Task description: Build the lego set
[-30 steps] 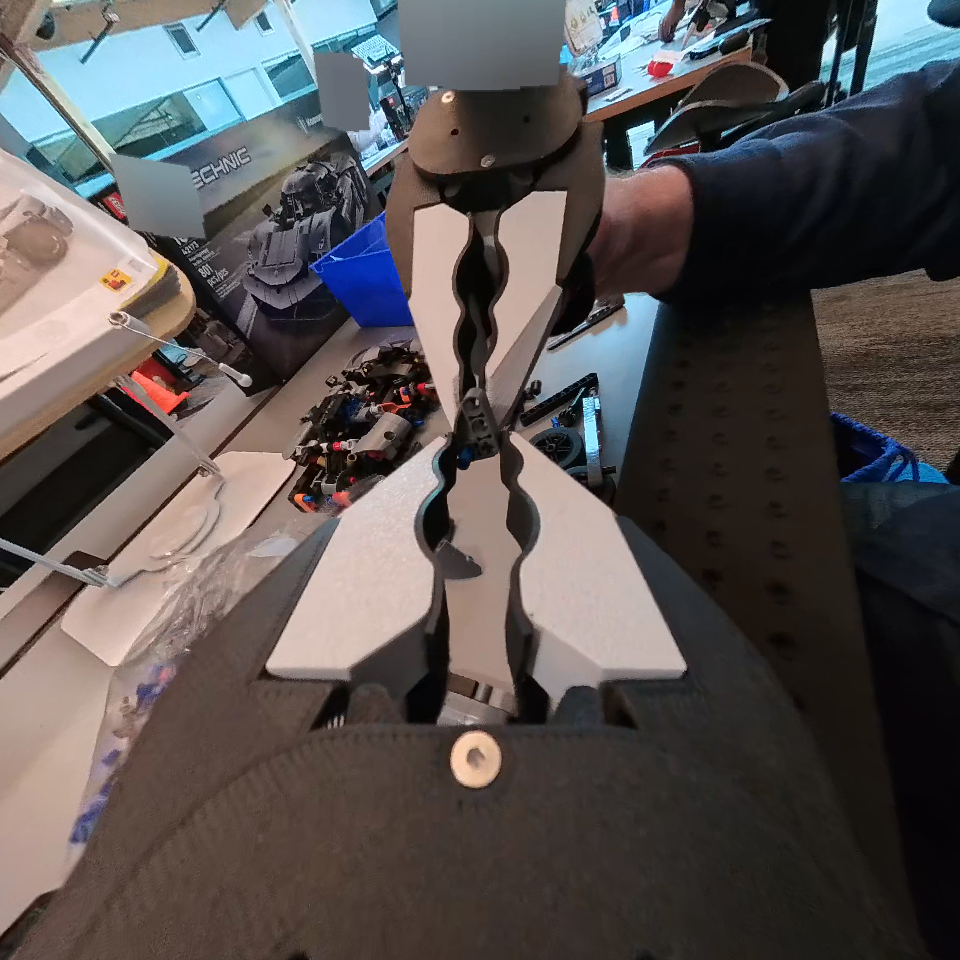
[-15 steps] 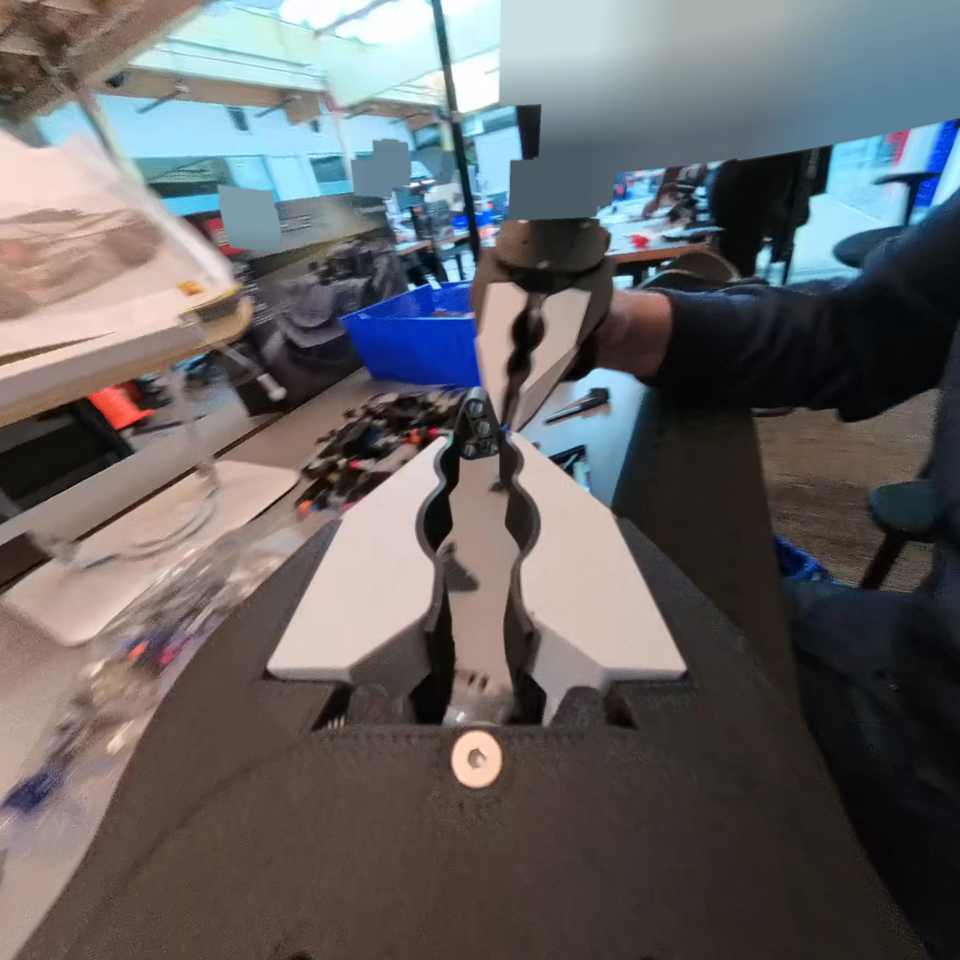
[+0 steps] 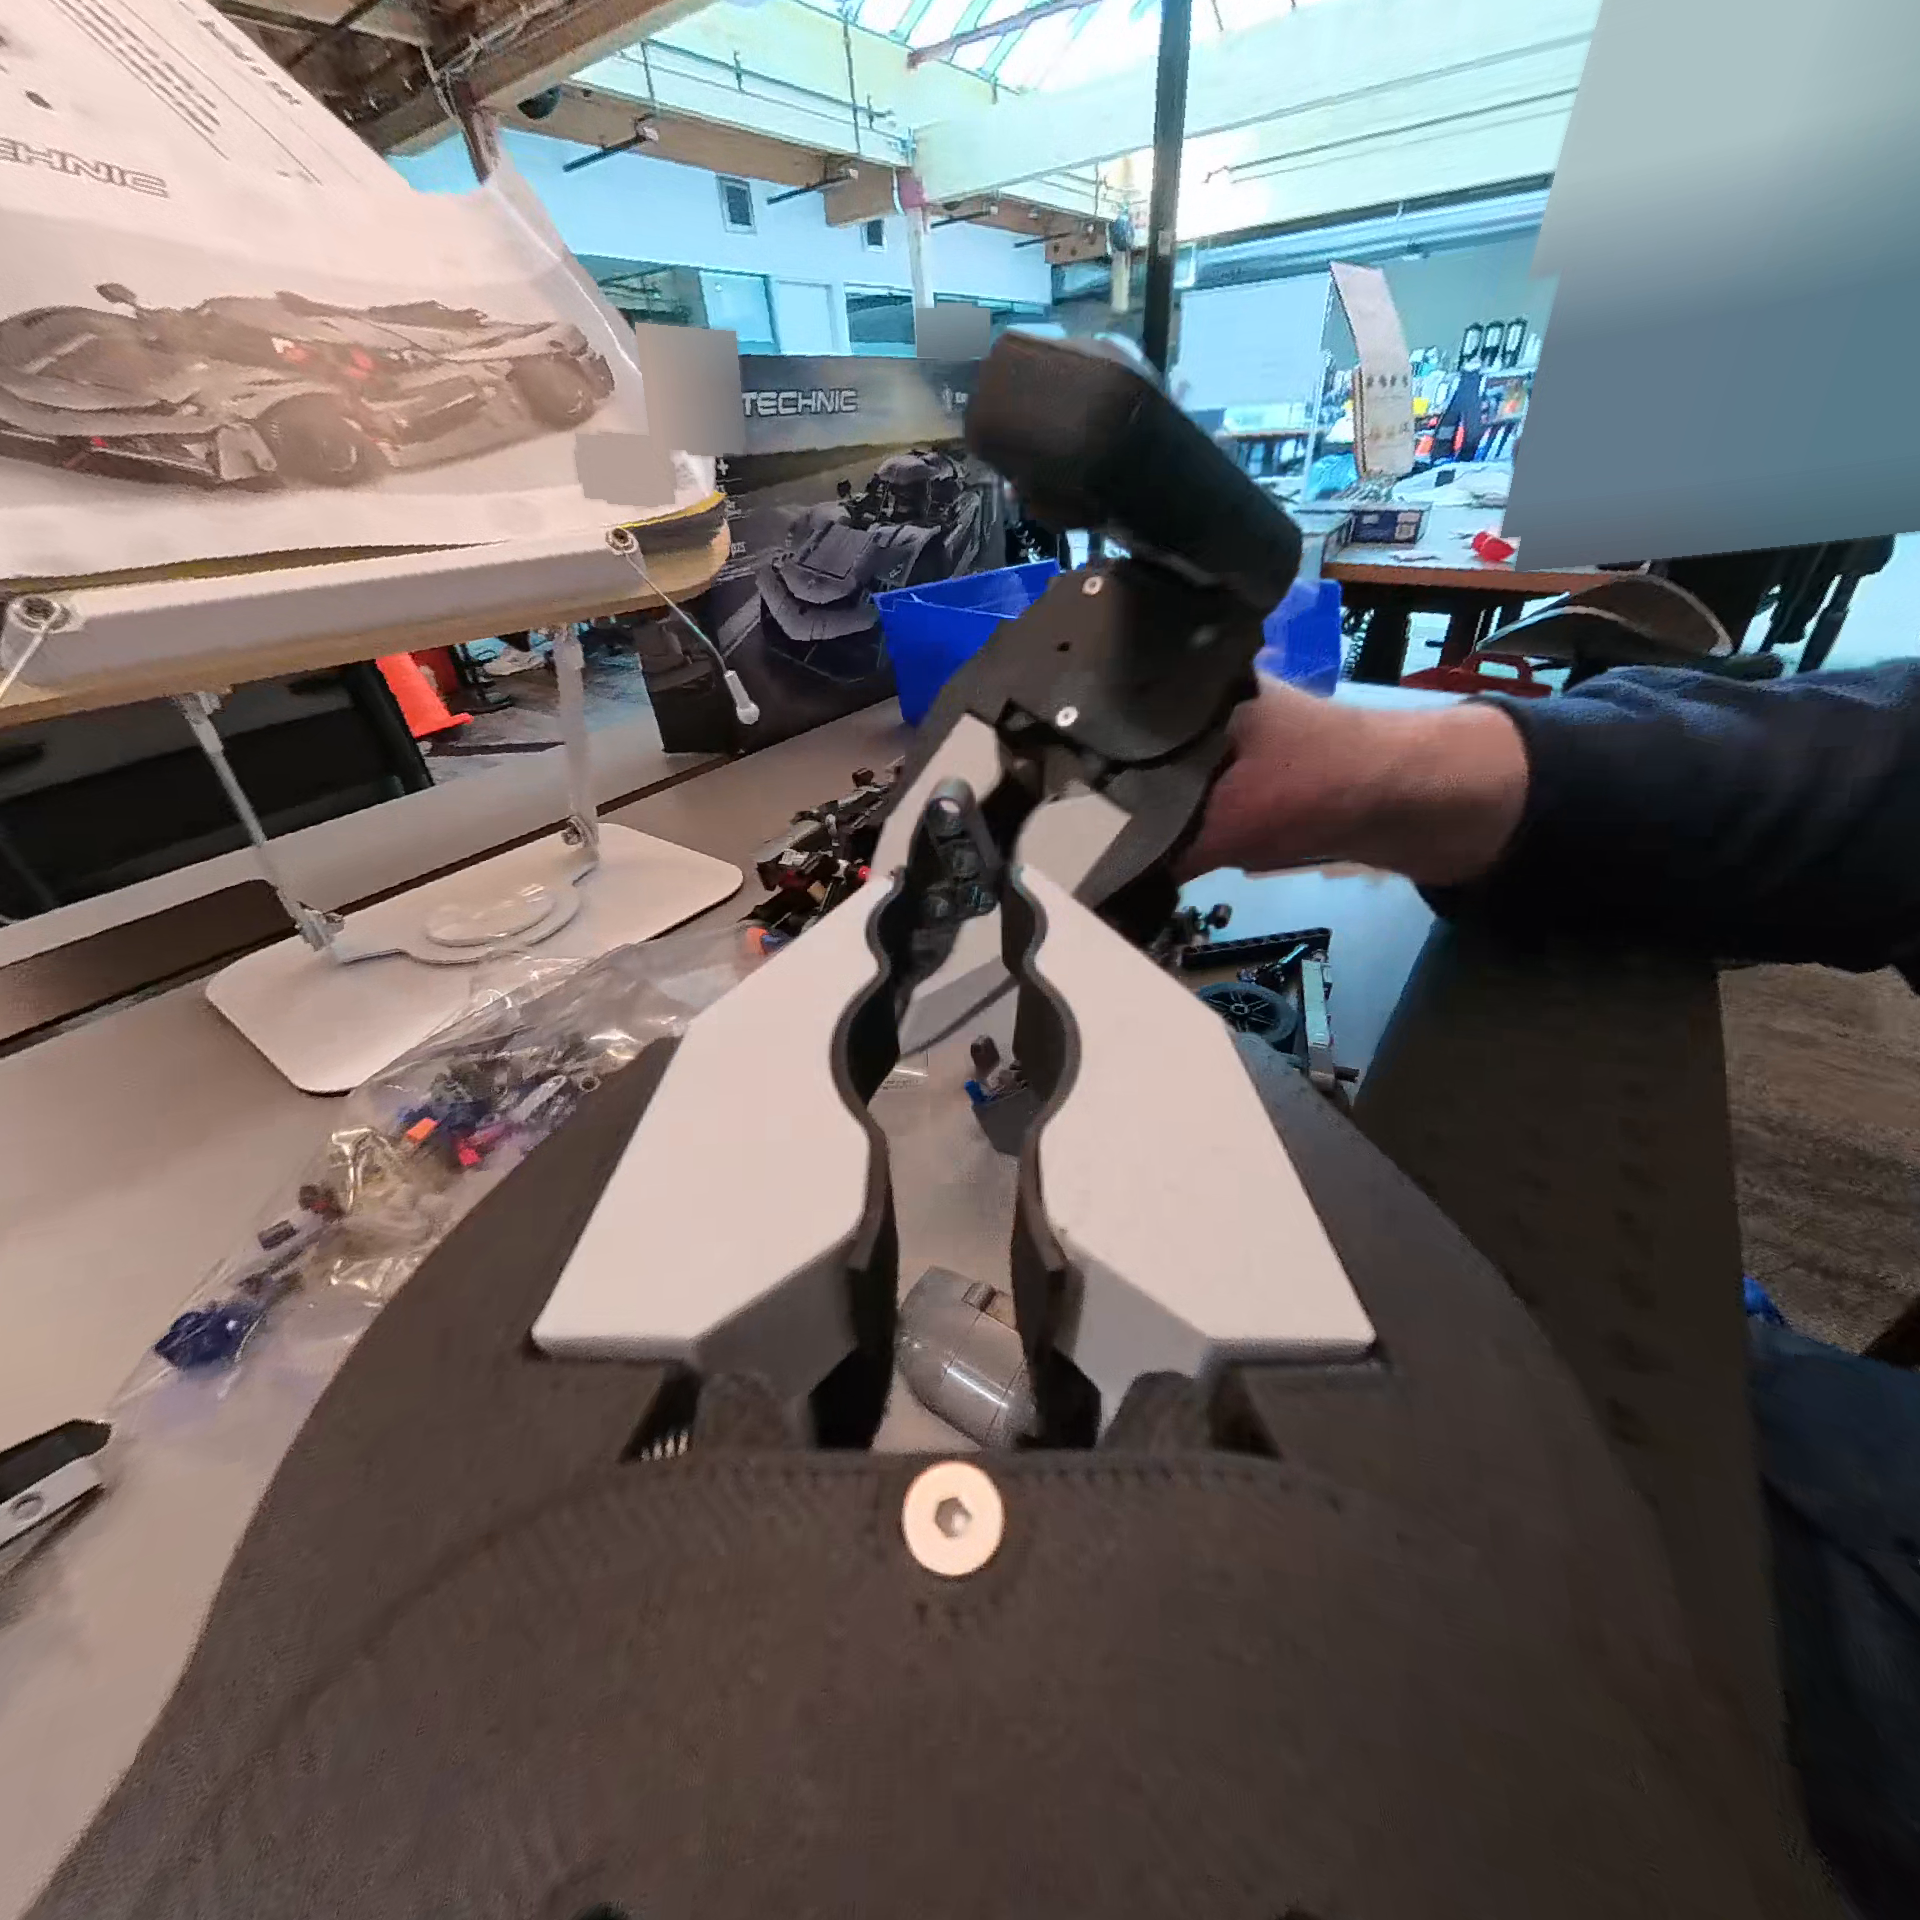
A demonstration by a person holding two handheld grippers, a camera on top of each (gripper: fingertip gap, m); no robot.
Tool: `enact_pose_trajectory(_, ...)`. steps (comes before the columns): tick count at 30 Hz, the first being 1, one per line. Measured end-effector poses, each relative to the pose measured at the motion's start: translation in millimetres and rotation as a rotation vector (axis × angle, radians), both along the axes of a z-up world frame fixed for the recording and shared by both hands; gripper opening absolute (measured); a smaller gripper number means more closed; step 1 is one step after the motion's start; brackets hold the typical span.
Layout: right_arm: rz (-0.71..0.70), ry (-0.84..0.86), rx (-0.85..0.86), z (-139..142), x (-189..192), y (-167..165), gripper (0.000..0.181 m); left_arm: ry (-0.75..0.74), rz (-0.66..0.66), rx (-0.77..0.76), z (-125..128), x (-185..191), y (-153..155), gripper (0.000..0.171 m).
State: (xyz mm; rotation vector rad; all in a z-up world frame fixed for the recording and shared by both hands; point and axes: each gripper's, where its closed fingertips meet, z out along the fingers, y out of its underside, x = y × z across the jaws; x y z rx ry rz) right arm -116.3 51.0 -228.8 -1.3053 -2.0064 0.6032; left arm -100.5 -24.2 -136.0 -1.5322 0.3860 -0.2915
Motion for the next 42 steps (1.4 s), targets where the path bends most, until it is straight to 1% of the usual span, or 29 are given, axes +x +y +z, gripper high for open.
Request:
enact_pose_trajectory(1,-0.02,-0.007,0.024,-2.5,-2.3,4.6,0.011,-0.004,0.005,-0.001,-0.3,-1.6,-0.5,0.013)
enact_pose_trajectory(2,-0.006,-0.014,0.014,-4.4,-1.8,2.9,0.009,-0.004,0.002,-0.012,-2.4,-1.8,-0.4,0.013)
enact_pose_trajectory(3,-0.002,-0.012,0.004,-2.9,0.2,1.9,0.014,-0.007,0.0,-0.036,-6.6,-2.0,0.7,0.013)
enact_pose_trajectory(4,-0.014,0.007,0.011,2.9,2.4,4.3,0.017,-0.009,0.004,-0.056,-9.8,-2.9,2.3,0.014)
enact_pose_trajectory(5,-0.011,0.034,0.008,10.8,5.1,5.3,0.014,-0.005,-0.002,-0.058,-10.1,-1.8,2.7,0.013)
enact_pose_trajectory(8,0.027,0.147,-0.098,37.9,14.3,2.2,0.009,0.049,0.013,-0.075,-15.5,1.2,6.4,0.014)
enact_pose_trajectory(10,0.107,0.205,-0.177,54.4,19.8,-11.8,0.007,0.102,0.028,-0.081,-18.9,4.0,8.4,0.014)
enact_pose_trajectory(11,0.135,0.226,-0.204,61.6,21.8,-18.2,0.009,0.139,0.063,-0.091,-22.0,1.9,10.8,0.014)
enact_pose_trajectory(14,0.248,0.231,-0.397,78.1,28.2,-51.4,0.015,0.326,0.178,-0.124,-35.4,-2.2,18.5,0.014)
enact_pose_trajectory(16,0.282,0.19,-0.491,75.6,27.5,-65.6,0.022,0.448,0.236,-0.144,-43.3,-2.4,23.1,0.014)
enact_pose_trajectory(18,0.277,0.116,-0.523,64.3,25.6,-71.3,0.034,0.527,0.286,-0.157,-47.6,-4.7,25.9,0.014)
enact_pose_trajectory(20,0.259,0.102,-0.532,60.1,21.8,-71.8,0.034,0.583,0.31,-0.151,-48.4,-4.7,26.5,0.014)
enact_pose_trajectory(21,0.247,0.105,-0.538,60.1,20.0,-71.0,0.031,0.617,0.323,-0.15,-49.4,-4.9,26.8,0.014)
enact_pose_trajectory(22,0.216,0.1,-0.534,57.9,17.4,-67.5,0.028,0.644,0.337,-0.148,-50.0,-5.5,27.1,0.014)
enact_pose_trajectory(24,0.184,0.092,-0.511,53.4,14.0,-62.7,0.009,0.68,0.344,-0.147,-51.4,-4.5,27.5,0.014)
enact_pose_trajectory(26,0.194,0.088,-0.492,51.7,13.6,-63.3,0.009,0.726,0.372,-0.149,-52.6,-7.5,27.9,0.014)
enact_pose_trajectory(29,0.192,0.067,-0.463,49.1,13.7,-58.3,0.008,0.714,0.355,-0.159,-55.5,-6.8,28.6,0.014)
enact_pose_trajectory(30,0.171,0.071,-0.452,48.3,11.6,-52.2,0.008,0.704,0.354,-0.168,-56.5,-7.9,28.7,0.015)
enact_pose_trajectory(32,0.133,0.042,-0.402,40.2,7.7,-39.7,0.008,0.664,0.363,-0.172,-55.0,-12.4,27.8,0.022)
enact_pose_trajectory(35,0.096,-0.036,-0.333,18.9,-1.9,-28.0,0.008,0.552,0.354,-0.156,-47.1,-16.6,25.5,0.025)
enact_pose_trajectory(37,0.077,-0.056,-0.291,6.9,-12.5,-22.9,0.008,0.504,0.351,-0.176,-48.6,-20.6,25.7,0.026)
enact_pose_trajectory(38,0.051,-0.077,-0.239,-1.2,-17.2,-16.0,0.008,0.488,0.347,-0.19,-50.7,-21.9,25.9,0.027)
enact_pose_trajectory(39,0.009,-0.093,-0.164,-8.1,-21.8,-5.2,0.009,0.476,0.346,-0.199,-52.0,-23.1,25.9,0.028)
enact_pose_trajectory(40,-0.017,-0.106,-0.101,-12.1,-23.9,1.8,0.018,0.47,0.346,-0.2,-51.8,-23.4,25.9,0.028)
enact_pose_trajectory(41,-0.023,-0.106,-0.063,-11.2,-24.5,4.1,0.025,0.466,0.348,-0.198,-51.2,-23.8,25.7,0.029)
enact_pose_trajectory(42,-0.024,-0.072,-0.036,-4.1,-25.6,5.2,0.027,0.459,0.347,-0.199,-51.3,-24.0,25.4,0.029)
